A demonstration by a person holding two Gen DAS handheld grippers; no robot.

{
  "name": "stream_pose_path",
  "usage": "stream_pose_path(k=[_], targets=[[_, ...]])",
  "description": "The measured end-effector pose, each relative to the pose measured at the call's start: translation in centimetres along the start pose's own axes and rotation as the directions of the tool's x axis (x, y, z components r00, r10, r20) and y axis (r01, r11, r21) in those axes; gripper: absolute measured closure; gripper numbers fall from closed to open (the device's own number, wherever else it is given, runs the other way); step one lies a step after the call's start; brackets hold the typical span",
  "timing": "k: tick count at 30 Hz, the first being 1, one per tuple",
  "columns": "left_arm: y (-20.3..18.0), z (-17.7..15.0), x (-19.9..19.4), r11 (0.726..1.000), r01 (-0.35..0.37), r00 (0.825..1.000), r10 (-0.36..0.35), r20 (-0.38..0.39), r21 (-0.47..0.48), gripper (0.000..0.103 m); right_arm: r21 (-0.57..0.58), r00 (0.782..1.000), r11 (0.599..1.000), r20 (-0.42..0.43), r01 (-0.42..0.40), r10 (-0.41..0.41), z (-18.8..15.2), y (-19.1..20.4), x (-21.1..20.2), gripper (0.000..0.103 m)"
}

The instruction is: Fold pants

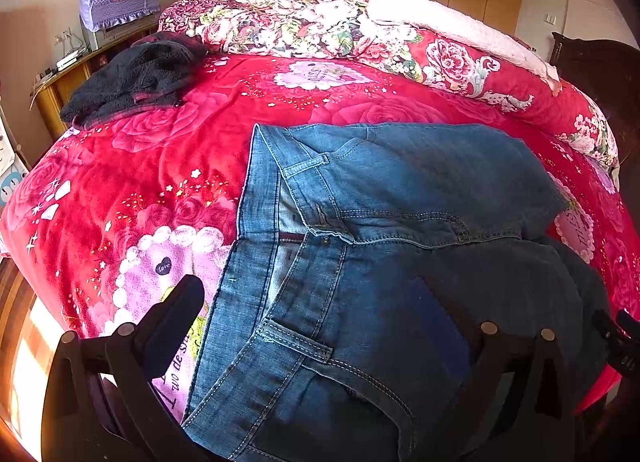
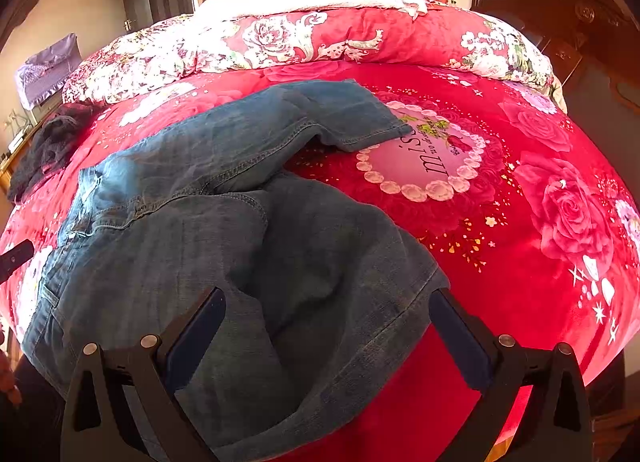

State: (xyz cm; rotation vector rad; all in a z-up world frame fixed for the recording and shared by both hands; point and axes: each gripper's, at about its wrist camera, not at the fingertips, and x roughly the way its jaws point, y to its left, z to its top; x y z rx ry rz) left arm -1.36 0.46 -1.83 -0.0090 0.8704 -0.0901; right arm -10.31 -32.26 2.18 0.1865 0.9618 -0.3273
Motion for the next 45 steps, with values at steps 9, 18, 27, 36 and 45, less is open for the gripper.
stream_pose_path(k=[9, 18, 27, 36, 45], targets=[[0.1, 0.0, 0.0, 1.000, -0.002, 1.000, 0.002, 0.001, 0.000, 0.000, 0.000, 1.000, 1.000, -0.001, 0.000, 0.000, 0.1, -0.1, 0.1, 0.001], [0.2, -0.1, 0.1, 1.000, 0.001, 1.000, -0.001, -0.009, -0.007, 0.000, -0.022, 1.000, 1.000, 0.007, 0.003, -0.003, 0.5, -0.1, 0.1, 0.001], [1.7, 2.7, 1.4, 1.000, 0.003, 0.994, -0.006, -0.112, -0.029, 0.000, 0.078, 0.999, 0.996, -0.028, -0.041, 0.043, 3.3, -4.2, 1.5, 0.001], [5.3, 2.0, 6.8, 0.960, 0.133, 0.865, -0.235, -0.443, -0.248, 0.000, 0.281, 0.931, 0.953, -0.303, -0.114, 0.201, 5.3, -11.1, 9.8, 0.001], [-0.2, 0.3, 6.8, 0.986, 0.157, 0.836, -0.162, -0.524, -0.055, 0.070, 0.259, 0.920, 0.929, -0.221, -0.265, 0.325, 5.3, -10.1, 7.3, 0.092]])
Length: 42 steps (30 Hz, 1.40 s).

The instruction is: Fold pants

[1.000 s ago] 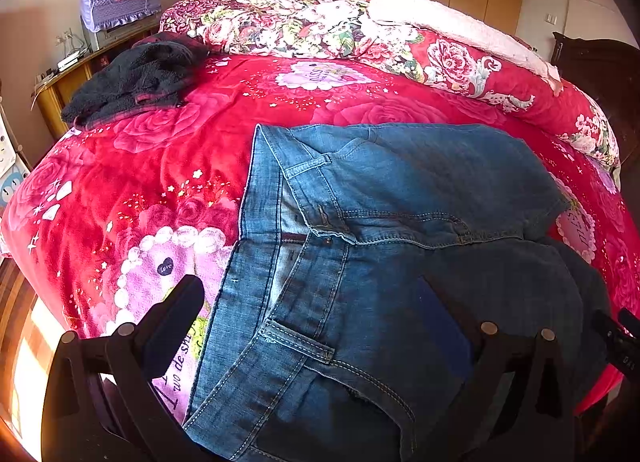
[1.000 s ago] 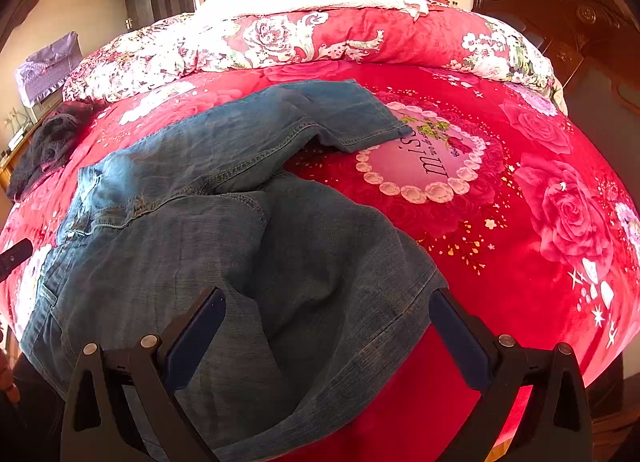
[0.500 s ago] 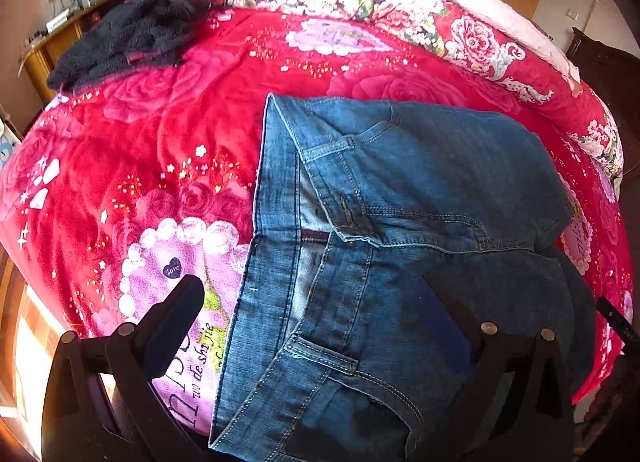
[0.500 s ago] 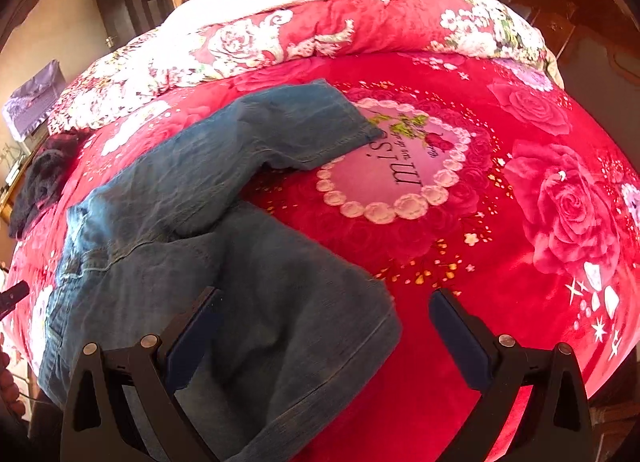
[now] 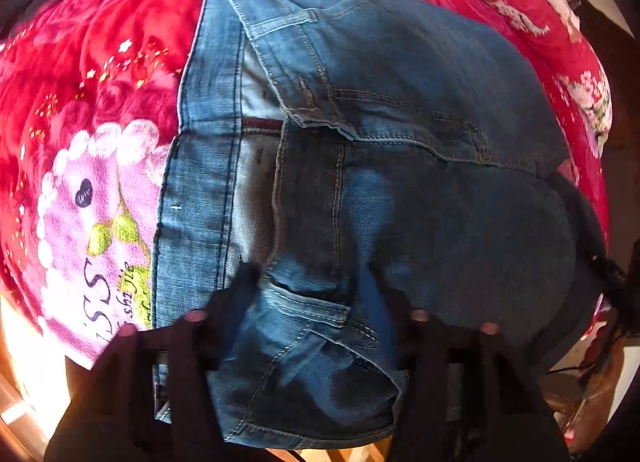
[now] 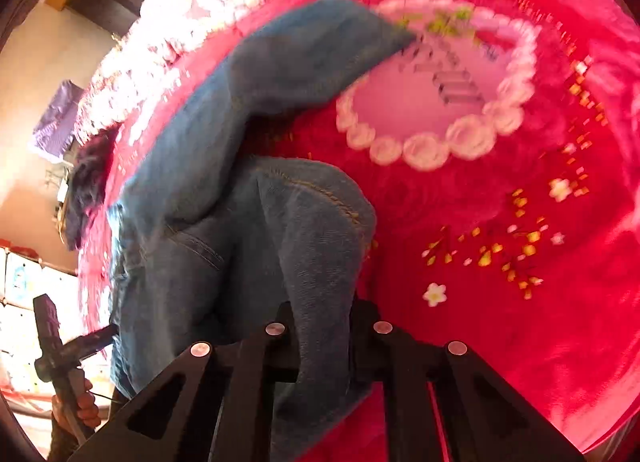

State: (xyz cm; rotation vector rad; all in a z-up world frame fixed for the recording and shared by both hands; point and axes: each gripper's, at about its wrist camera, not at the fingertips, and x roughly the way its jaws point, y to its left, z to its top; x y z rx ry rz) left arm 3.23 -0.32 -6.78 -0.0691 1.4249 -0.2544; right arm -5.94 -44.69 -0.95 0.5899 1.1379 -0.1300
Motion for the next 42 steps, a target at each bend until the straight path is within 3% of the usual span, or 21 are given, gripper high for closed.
stream_pose_path(k=[2, 4, 9, 13, 16, 19, 22, 23, 24, 28, 30, 32, 35, 37, 39, 42], targets=[[-0.2, -0.1, -0.2, 1.000, -0.010, 1.000, 0.010, 0.009, 0.015, 0.070, 0.026, 0.993, 0.998, 0.102, 0.062, -0.064, -0.7, -1.0, -3.3, 0.092], [-0.1, -0.3, 0.1, 1.000, -0.016, 1.000, 0.016, 0.003, 0.002, 0.072, 0.084, 0.985, 0.992, 0.141, 0.090, -0.101, -2.0, -3.1, -5.2, 0.092], [-0.4, -1.1, 0.4, 0.999, -0.028, 1.000, 0.028, -0.007, 0.022, 0.072, 0.197, 0.981, 0.961, -0.040, 0.194, -0.190, -6.1, -8.8, -3.3, 0.086], [-0.1, -1.5, -1.5, 0.999, 0.027, 1.000, -0.026, -0.005, 0.038, 0.072, 0.333, 0.987, 0.933, 0.025, 0.140, -0.157, -8.0, -11.4, -5.6, 0.063], [0.5, -1.1, -3.1, 0.997, 0.072, 0.997, -0.073, 0.004, 0.027, 0.072, 0.335, 0.966, 0.924, 0.111, 0.184, -0.233, -6.5, -11.4, -7.7, 0.049], [0.1, -0.4, -2.6, 0.997, 0.078, 0.997, -0.078, 0.004, -0.001, 0.071, 0.321, 0.968, 0.932, 0.122, 0.169, -0.218, -3.5, -11.5, -6.9, 0.034], [-1.0, -0.2, -1.5, 0.997, 0.069, 0.997, -0.069, -0.016, -0.023, 0.070, 0.311, 0.980, 0.934, 0.037, 0.175, -0.196, -1.3, -12.3, -3.9, 0.038], [-1.4, -0.3, -1.2, 0.998, 0.057, 0.998, -0.058, -0.020, -0.020, 0.070, 0.302, 0.988, 0.942, 0.016, 0.144, -0.156, -1.0, -12.4, -3.1, 0.073], [-1.8, -0.4, -1.3, 0.999, 0.048, 0.999, -0.049, -0.020, -0.011, 0.069, 0.297, 0.992, 0.948, 0.001, 0.118, -0.124, -0.9, -12.5, -3.0, 0.097], [-1.7, -0.1, -0.4, 1.000, 0.027, 1.000, -0.027, -0.001, 0.015, 0.065, 0.249, 0.969, 0.950, 0.112, 0.188, -0.221, -0.6, -11.5, -6.7, 0.096], [-1.0, 0.0, 0.5, 1.000, 0.027, 0.999, -0.028, -0.030, -0.012, 0.065, 0.253, 0.951, 0.929, 0.079, 0.272, -0.300, -0.6, -12.7, -7.1, 0.091], [-0.2, 0.0, 0.6, 0.998, 0.039, 0.999, -0.041, -0.036, -0.041, 0.065, 0.267, 0.907, 0.876, 0.018, 0.402, -0.421, -0.8, -14.3, -7.2, 0.086], [0.1, 0.1, 0.1, 0.998, 0.060, 0.998, -0.061, -0.022, -0.030, 0.063, 0.377, 0.967, 0.905, 0.079, 0.197, -0.244, -2.6, -16.6, -8.9, 0.083], [0.1, -0.1, 0.1, 0.998, 0.056, 0.998, -0.057, -0.023, -0.019, 0.062, 0.369, 0.969, 0.907, 0.063, 0.202, -0.241, -3.6, -16.6, -8.8, 0.071], [0.0, -0.2, -0.1, 0.999, 0.047, 0.998, -0.047, -0.028, -0.011, 0.062, 0.312, 0.952, 0.909, 0.042, 0.275, -0.302, -4.1, -15.5, -8.9, 0.071], [-0.6, 0.8, -1.5, 0.996, 0.092, 0.996, -0.092, -0.005, -0.009, 0.062, 0.241, 0.953, 0.933, 0.077, 0.268, -0.293, -2.9, -13.2, -8.9, 0.071]])
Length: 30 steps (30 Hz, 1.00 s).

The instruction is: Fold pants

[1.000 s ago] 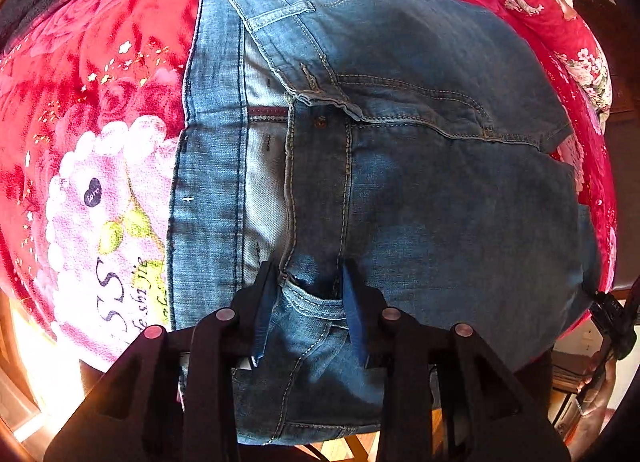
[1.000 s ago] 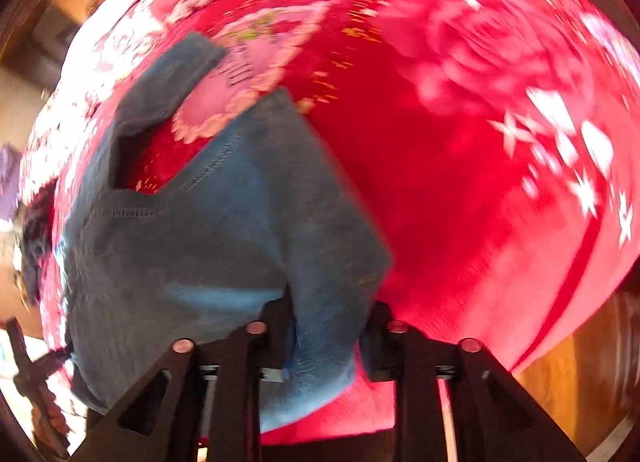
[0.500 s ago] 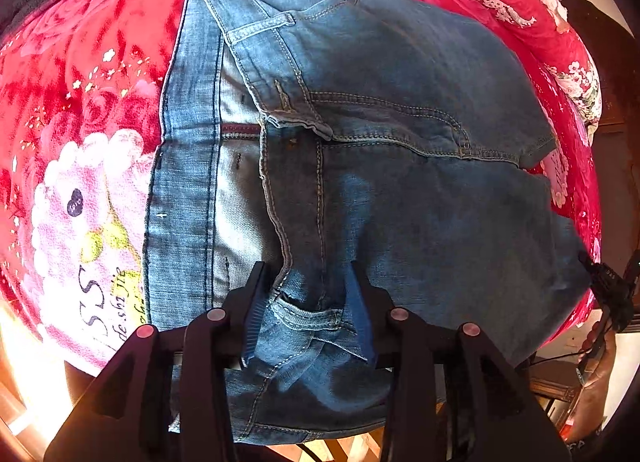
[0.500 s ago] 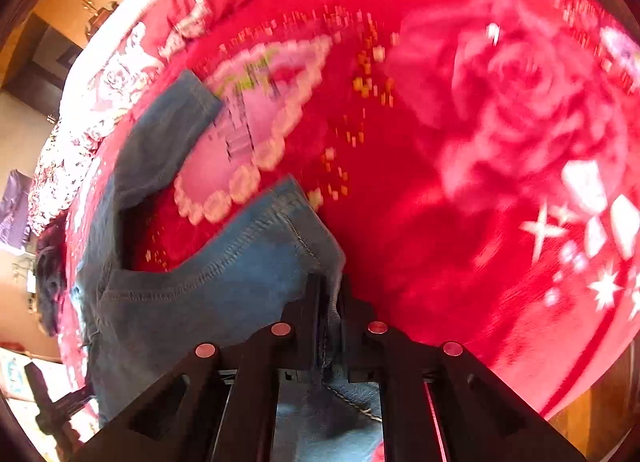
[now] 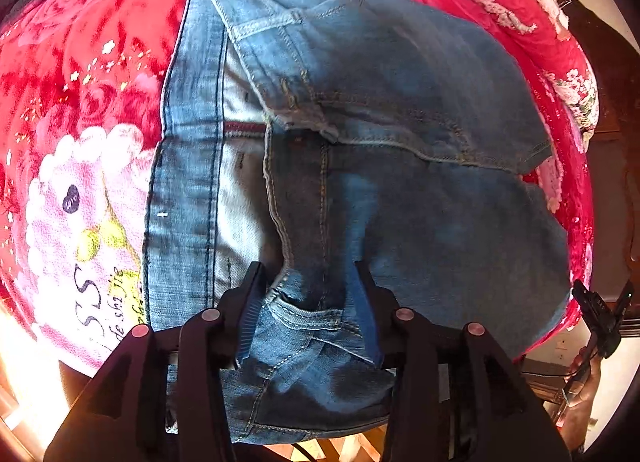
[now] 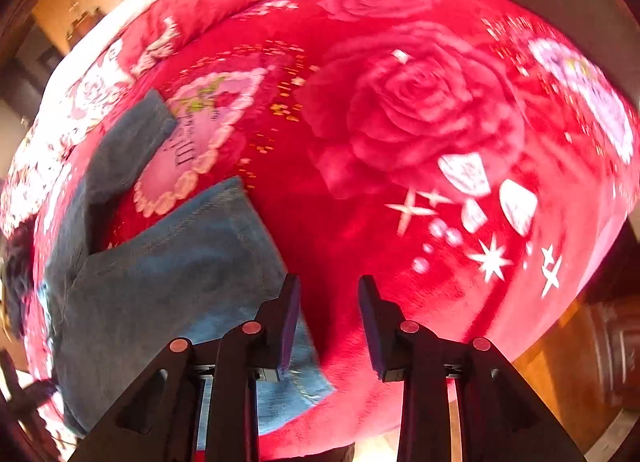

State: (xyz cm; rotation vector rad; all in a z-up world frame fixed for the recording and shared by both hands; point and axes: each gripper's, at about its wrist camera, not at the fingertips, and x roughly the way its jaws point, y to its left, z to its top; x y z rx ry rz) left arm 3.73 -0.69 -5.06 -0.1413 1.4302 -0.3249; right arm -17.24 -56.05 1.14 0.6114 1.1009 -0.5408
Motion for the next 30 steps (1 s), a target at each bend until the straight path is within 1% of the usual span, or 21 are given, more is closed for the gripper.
stream_pose_path(k=[3, 4, 5, 6, 9, 11, 13, 15, 17, 18, 19, 20, 21, 22, 23, 24, 25, 26, 27, 29, 30], targets=[[0.1, 2.3, -2.0, 0.999, 0.045, 0.998, -0.045, 0.046, -0.009, 0.060, -0.043, 0.997, 0.996, -0.003, -0.073, 0.073, 2.5, 3.4, 0.9, 0.070], [0.4, 3.5, -2.4, 0.998, 0.055, 0.997, -0.053, 0.054, -0.023, 0.059, -0.050, 0.995, 0.993, -0.011, -0.103, 0.102, 3.6, 4.6, 1.4, 0.066], [0.9, 4.7, -2.5, 0.997, 0.065, 0.996, -0.062, 0.059, -0.047, 0.053, -0.050, 0.990, 0.989, -0.027, -0.137, 0.136, 4.9, 5.9, 2.3, 0.058], [1.4, 5.9, -2.7, 0.994, 0.077, 0.995, -0.072, 0.068, -0.079, 0.049, -0.043, 0.985, 0.984, -0.040, -0.172, 0.170, 6.7, 7.4, 3.4, 0.056], [3.1, 9.3, -2.3, 0.976, 0.117, 0.991, -0.103, 0.083, -0.182, 0.046, -0.009, 0.974, 0.977, -0.073, -0.214, 0.213, 10.7, 11.1, 7.0, 0.049], [4.3, 11.2, -1.1, 0.957, 0.122, 0.992, -0.110, 0.060, -0.264, 0.046, 0.033, 0.974, 0.978, -0.088, -0.206, 0.208, 13.2, 13.3, 10.3, 0.049], [4.7, 11.9, 0.5, 0.937, 0.131, 0.991, -0.126, 0.036, -0.324, 0.046, 0.072, 0.975, 0.980, -0.104, -0.188, 0.195, 14.9, 14.6, 13.2, 0.049], [4.5, 12.5, 2.0, 0.934, 0.110, 0.993, -0.115, 0.005, -0.338, 0.046, 0.109, 0.980, 0.983, -0.118, -0.146, 0.159, 16.2, 15.8, 15.8, 0.049], [3.4, 12.8, 3.2, 0.946, 0.073, 0.997, -0.081, -0.011, -0.317, 0.046, 0.133, 0.982, 0.984, -0.130, -0.120, 0.137, 16.9, 16.1, 17.8, 0.047], [2.7, 12.9, 3.6, 0.954, 0.048, 0.998, -0.055, -0.018, -0.297, 0.046, 0.115, 0.986, 0.987, -0.118, -0.109, 0.122, 17.2, 16.8, 18.2, 0.048], [2.3, 13.0, 4.0, 0.962, 0.023, 0.999, -0.030, -0.022, -0.274, 0.048, 0.073, 0.989, 0.992, -0.103, -0.101, 0.108, 17.6, 17.5, 18.2, 0.066], [1.8, 13.1, 4.1, 0.969, -0.005, 1.000, 0.001, -0.017, -0.248, 0.057, 0.026, 0.989, 0.994, -0.105, -0.103, 0.105, 17.9, 18.2, 18.2, 0.096], [1.3, 13.2, 4.3, 0.975, -0.043, 0.999, 0.042, -0.013, -0.218, 0.065, 0.002, 0.988, 0.993, -0.098, -0.117, 0.117, 18.3, 18.5, 17.9, 0.098], [1.3, 13.3, 4.6, 0.979, -0.070, 0.998, 0.069, -0.010, -0.189, 0.066, -0.001, 0.989, 0.991, -0.059, -0.136, 0.136, 18.7, 18.2, 17.0, 0.098], [1.1, 13.4, 4.7, 0.982, -0.082, 0.997, 0.082, -0.004, -0.172, 0.068, 0.002, 0.991, 0.992, -0.027, -0.127, 0.127, 19.0, 17.6, 16.5, 0.098], [1.1, 13.4, 4.8, 0.982, -0.089, 0.996, 0.090, -0.001, -0.166, 0.070, 0.017, 0.995, 0.995, -0.025, -0.098, 0.099, 19.3, 16.6, 16.6, 0.098], [1.3, 13.4, 5.0, 0.982, -0.092, 0.996, 0.092, -0.002, -0.163, 0.071, 0.038, 0.995, 0.997, -0.063, -0.072, 0.075, 19.5, 15.5, 17.3, 0.098], [1.1, 13.7, 5.1, 0.983, -0.090, 0.996, 0.089, -0.010, -0.161, 0.072, 0.032, 0.995, 0.998, -0.092, -0.047, 0.049, 19.5, 14.9, 17.8, 0.096], [1.1, 14.0, 5.0, 0.984, -0.079, 0.997, 0.077, -0.023, -0.161, 0.074, 0.011, 0.995, 0.999, -0.093, -0.031, 0.032, 19.5, 14.8, 17.8, 0.096], [2.1, 14.6, 3.6, 0.983, -0.017, 0.999, 0.012, -0.030, -0.181, 0.075, -0.017, 0.997, 1.000, -0.077, -0.011, 0.009, 20.0, 15.2, 17.3, 0.090], [3.3, 15.2, 2.5, 0.980, 0.008, 1.000, -0.010, -0.008, -0.200, 0.075, -0.007, 0.998, 1.000, -0.058, -0.024, 0.024, 20.5, 15.2, 16.8, 0.089]])
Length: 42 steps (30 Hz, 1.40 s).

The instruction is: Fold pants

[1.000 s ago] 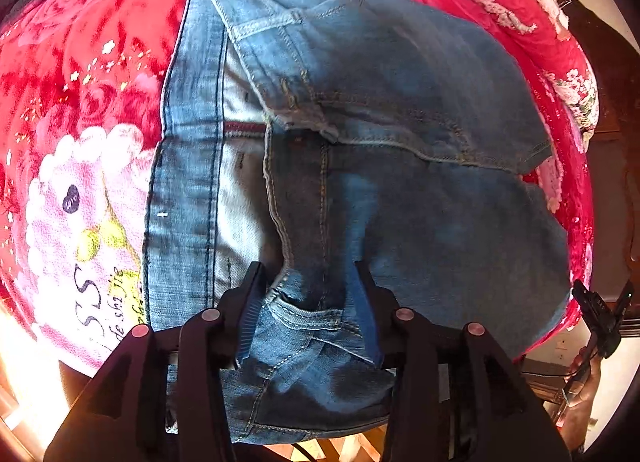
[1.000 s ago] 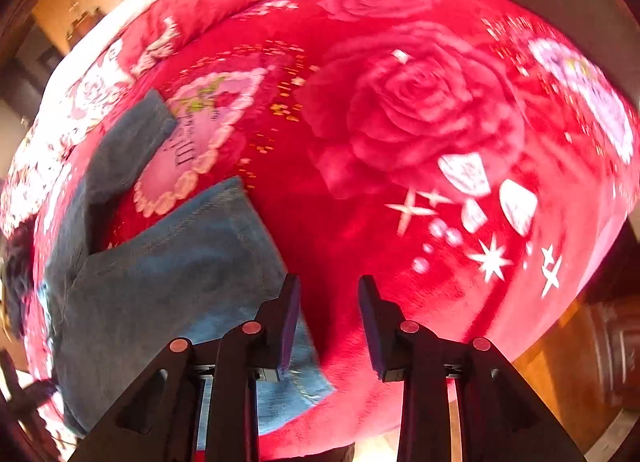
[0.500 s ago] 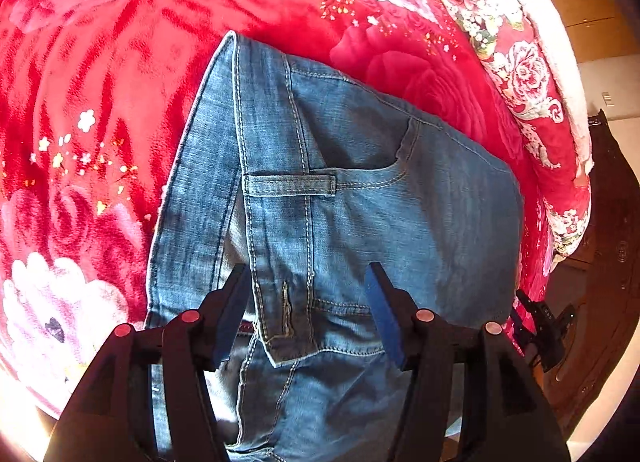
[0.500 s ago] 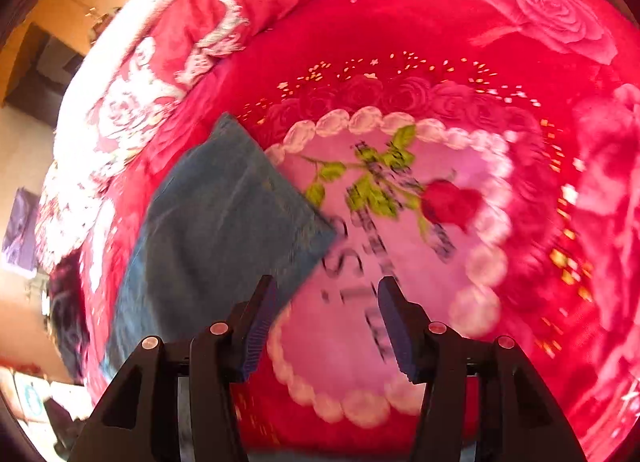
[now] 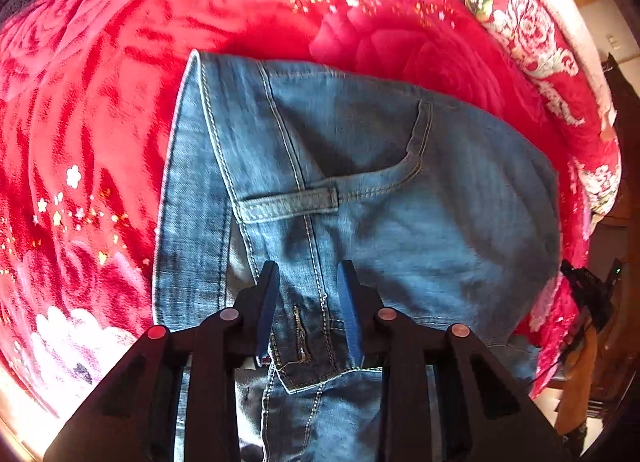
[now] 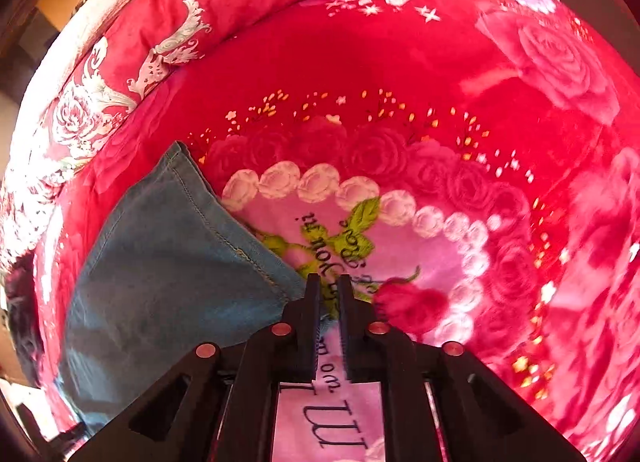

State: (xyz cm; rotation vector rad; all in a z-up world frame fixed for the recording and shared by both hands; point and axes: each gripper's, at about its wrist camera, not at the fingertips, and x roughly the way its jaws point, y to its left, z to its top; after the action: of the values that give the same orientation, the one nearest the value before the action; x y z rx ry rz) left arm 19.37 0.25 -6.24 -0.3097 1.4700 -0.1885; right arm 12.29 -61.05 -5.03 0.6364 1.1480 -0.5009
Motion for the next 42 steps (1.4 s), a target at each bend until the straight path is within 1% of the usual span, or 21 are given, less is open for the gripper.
stream_pose_path(k=[1, 3, 4, 5, 6, 10, 13, 16, 20, 21, 22, 24, 27, 28, 29, 30, 31, 32, 35, 37, 42], targets=[[0.8, 0.9, -1.2, 0.999, 0.020, 0.999, -0.019, 0.027, -0.025, 0.075, 0.009, 0.999, 0.999, 0.014, -0.042, 0.042, 0.4, -0.2, -0.4, 0.084], [2.4, 3.3, -3.0, 0.994, 0.075, 0.996, -0.070, 0.062, -0.082, 0.073, 0.017, 0.993, 0.993, 0.032, -0.115, 0.114, 1.9, 0.6, -0.7, 0.065], [3.1, 4.5, -3.3, 0.988, 0.098, 0.994, -0.091, 0.062, -0.116, 0.069, 0.009, 0.992, 0.992, 0.028, -0.126, 0.126, 2.7, 1.5, -0.5, 0.053], [3.7, 5.7, -3.2, 0.982, 0.115, 0.993, -0.108, 0.052, -0.153, 0.057, -0.006, 0.992, 0.992, 0.023, -0.126, 0.126, 3.6, 2.3, -0.3, 0.049], [4.3, 6.6, -2.9, 0.974, 0.126, 0.992, -0.121, 0.041, -0.188, 0.046, -0.028, 0.991, 0.991, 0.013, -0.131, 0.131, 4.6, 3.6, 0.2, 0.049], [4.7, 8.6, 0.0, 0.959, 0.129, 0.988, -0.146, -0.049, -0.254, 0.045, -0.078, 0.986, 0.983, -0.029, -0.168, 0.167, 7.5, 7.7, 2.7, 0.048], [4.4, 9.0, 0.2, 0.955, 0.125, 0.989, -0.142, -0.046, -0.268, 0.045, -0.130, 0.988, 0.980, -0.060, -0.153, 0.146, 8.7, 10.2, 4.4, 0.047], [5.4, 10.0, -0.2, 0.957, 0.108, 0.992, -0.120, -0.028, -0.271, 0.045, -0.174, 0.992, 0.978, -0.073, -0.118, 0.107, 8.9, 11.8, 5.8, 0.046], [7.1, 10.9, 1.0, 0.939, 0.108, 0.989, -0.134, -0.060, -0.326, 0.039, -0.169, 0.984, 0.973, -0.109, -0.158, 0.141, 8.9, 13.0, 7.5, 0.044], [7.1, 11.1, 1.6, 0.935, 0.118, 0.986, -0.151, -0.074, -0.335, 0.039, -0.170, 0.981, 0.971, -0.117, -0.170, 0.152, 8.6, 13.2, 7.8, 0.043], [6.8, 11.3, 2.1, 0.937, 0.117, 0.985, -0.153, -0.084, -0.330, 0.038, -0.177, 0.981, 0.969, -0.120, -0.169, 0.149, 8.3, 13.5, 8.0, 0.036], [6.2, 11.4, 2.7, 0.947, 0.111, 0.985, -0.145, -0.093, -0.302, 0.026, -0.210, 0.986, 0.966, -0.110, -0.148, 0.127, 7.9, 14.3, 8.3, 0.029], [5.2, 11.4, 3.0, 0.948, 0.136, 0.983, -0.164, -0.076, -0.289, 0.023, -0.296, 0.994, 0.952, -0.093, -0.075, 0.050, 7.4, 15.7, 8.6, 0.032], [4.7, 11.3, 3.1, 0.944, 0.174, 0.976, -0.202, -0.075, -0.282, 0.023, -0.330, 0.997, 0.944, -0.078, -0.029, 0.003, 7.2, 16.1, 8.5, 0.042], [4.3, 11.2, 3.1, 0.941, 0.208, 0.969, -0.236, -0.078, -0.267, 0.032, -0.360, 0.997, 0.933, -0.066, 0.009, -0.035, 7.0, 16.6, 8.4, 0.053], [3.7, 11.0, 3.0, 0.948, 0.208, 0.969, -0.234, -0.084, -0.242, 0.055, -0.375, 0.997, 0.927, -0.061, 0.015, -0.041, 6.8, 16.8, 8.2, 0.058], [3.0, 10.8, 2.9, 0.963, 0.173, 0.975, -0.197, -0.102, -0.205, 0.067, -0.384, 0.997, 0.923, -0.052, 0.026, -0.049, 6.7, 17.0, 7.9, 0.077], [2.4, 10.5, 3.0, 0.979, 0.124, 0.983, -0.143, -0.115, -0.163, 0.086, -0.384, 0.997, 0.923, -0.052, 0.028, -0.052, 6.6, 17.1, 7.7, 0.085], [1.8, 9.6, 1.7, 0.994, 0.055, 0.997, -0.059, -0.046, -0.094, 0.090, -0.382, 0.998, 0.923, -0.016, 0.055, -0.066, 6.0, 17.3, 6.3, 0.088], [1.2, 9.0, 0.2, 0.999, 0.021, 1.000, -0.021, 0.016, -0.048, 0.093, -0.366, 0.998, 0.929, 0.018, 0.056, -0.052, 5.5, 17.2, 4.6, 0.088], [-1.7, 5.6, -4.8, 0.992, -0.048, 0.982, 0.026, 0.188, 0.115, 0.093, -0.331, 0.996, 0.944, 0.087, 0.017, 0.012, 4.0, 16.2, -1.2, 0.088]])
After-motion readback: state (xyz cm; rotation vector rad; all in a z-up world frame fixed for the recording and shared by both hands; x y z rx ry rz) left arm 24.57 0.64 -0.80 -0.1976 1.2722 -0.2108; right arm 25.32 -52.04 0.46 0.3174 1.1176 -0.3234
